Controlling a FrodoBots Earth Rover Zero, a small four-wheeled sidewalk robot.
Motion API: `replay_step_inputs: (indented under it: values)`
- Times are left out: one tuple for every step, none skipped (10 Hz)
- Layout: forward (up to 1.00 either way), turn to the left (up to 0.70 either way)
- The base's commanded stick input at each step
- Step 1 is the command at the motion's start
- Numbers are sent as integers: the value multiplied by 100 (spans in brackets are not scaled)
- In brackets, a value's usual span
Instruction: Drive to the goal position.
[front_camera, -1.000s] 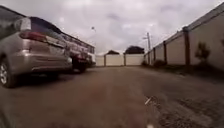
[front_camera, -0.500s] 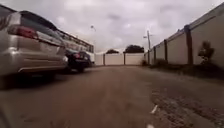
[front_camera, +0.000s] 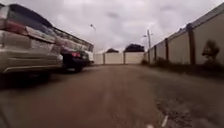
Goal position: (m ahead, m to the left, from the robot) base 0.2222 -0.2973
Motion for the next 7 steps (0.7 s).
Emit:
replay_step_inputs:
  values:
    - [60,0]
    - [60,0]
    - [60,-3]
    - [60,-7]
    - [60,-10]
    - [60,-10]
    - [60,-10]
